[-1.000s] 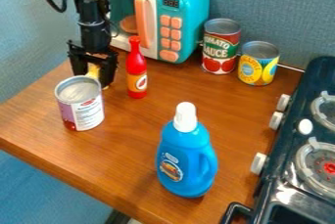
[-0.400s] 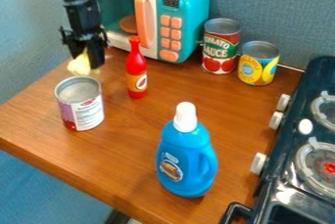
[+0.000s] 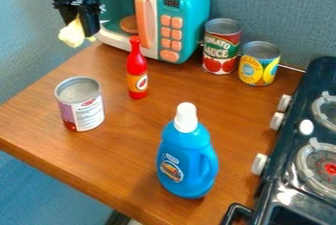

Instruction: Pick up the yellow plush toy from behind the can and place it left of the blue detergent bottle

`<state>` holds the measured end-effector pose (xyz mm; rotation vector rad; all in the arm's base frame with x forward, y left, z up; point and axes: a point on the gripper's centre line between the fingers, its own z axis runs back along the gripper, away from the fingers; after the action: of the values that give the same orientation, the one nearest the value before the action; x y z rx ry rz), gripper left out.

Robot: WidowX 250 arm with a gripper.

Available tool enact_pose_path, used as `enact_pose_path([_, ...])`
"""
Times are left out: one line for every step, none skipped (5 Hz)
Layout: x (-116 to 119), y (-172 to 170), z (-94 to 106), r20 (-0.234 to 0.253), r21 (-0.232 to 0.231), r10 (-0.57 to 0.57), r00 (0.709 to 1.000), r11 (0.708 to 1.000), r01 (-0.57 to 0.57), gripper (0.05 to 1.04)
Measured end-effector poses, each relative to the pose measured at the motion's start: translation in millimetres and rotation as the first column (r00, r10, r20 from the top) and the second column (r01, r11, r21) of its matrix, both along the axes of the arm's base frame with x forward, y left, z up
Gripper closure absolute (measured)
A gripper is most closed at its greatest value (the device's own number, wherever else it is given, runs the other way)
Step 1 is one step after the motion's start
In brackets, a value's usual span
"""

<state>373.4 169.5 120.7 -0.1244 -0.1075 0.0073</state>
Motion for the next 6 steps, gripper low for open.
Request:
enact_pose_path([-28.2, -25.2, 15.4, -0.032, -0.017, -0.088, 0.996, 0.996, 0.087, 0.553])
enact_pose_path([-52.9, -62.0, 33.8, -0.037, -0.002, -0.196, 0.980, 0.981, 0.196, 0.553])
enact_pose_path([-84.9, -81.7, 47.8, -0.025, 0.006, -0.260, 0.965, 0.965, 0.260, 0.553])
enact_pose_path([-91.7, -96.5, 39.6, -0.039, 0.011, -0.299, 0.953, 0.954, 0.300, 0.554])
enact_pose_path([-83.2, -100.0, 27.7, -0.037, 0.012, -0.314, 0.949, 0.949, 0.314, 0.553])
enact_pose_path([-70.2, -115.1, -2.5, -0.046, -0.010, -0.390, 0.919, 0.921, 0.390, 0.553])
